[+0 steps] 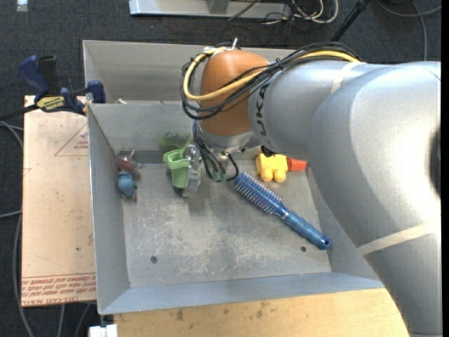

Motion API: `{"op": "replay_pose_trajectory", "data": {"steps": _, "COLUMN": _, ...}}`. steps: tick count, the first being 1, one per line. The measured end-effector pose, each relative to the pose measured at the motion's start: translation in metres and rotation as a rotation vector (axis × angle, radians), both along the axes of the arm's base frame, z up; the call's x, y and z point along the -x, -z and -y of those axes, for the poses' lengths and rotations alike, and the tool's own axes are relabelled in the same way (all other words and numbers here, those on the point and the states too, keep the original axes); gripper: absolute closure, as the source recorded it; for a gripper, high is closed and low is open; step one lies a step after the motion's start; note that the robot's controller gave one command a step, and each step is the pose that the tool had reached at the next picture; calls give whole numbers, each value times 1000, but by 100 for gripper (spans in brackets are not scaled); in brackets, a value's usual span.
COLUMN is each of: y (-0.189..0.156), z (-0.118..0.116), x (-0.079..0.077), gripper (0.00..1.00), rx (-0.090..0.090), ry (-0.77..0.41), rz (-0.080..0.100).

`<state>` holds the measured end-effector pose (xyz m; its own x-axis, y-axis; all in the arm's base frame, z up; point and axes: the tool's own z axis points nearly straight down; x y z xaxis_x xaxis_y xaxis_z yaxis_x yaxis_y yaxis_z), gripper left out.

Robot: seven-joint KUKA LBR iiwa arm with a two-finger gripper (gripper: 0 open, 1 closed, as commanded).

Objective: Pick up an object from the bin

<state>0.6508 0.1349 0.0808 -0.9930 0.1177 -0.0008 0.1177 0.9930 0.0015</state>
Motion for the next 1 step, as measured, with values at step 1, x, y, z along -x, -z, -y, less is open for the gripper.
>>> {"op": "replay_pose_trajectory", "data": {"steps": 1, "y": -102, "z": -14, "x": -5, "gripper": 100, "rx": -2, "ry": -24, "rz": 11}}
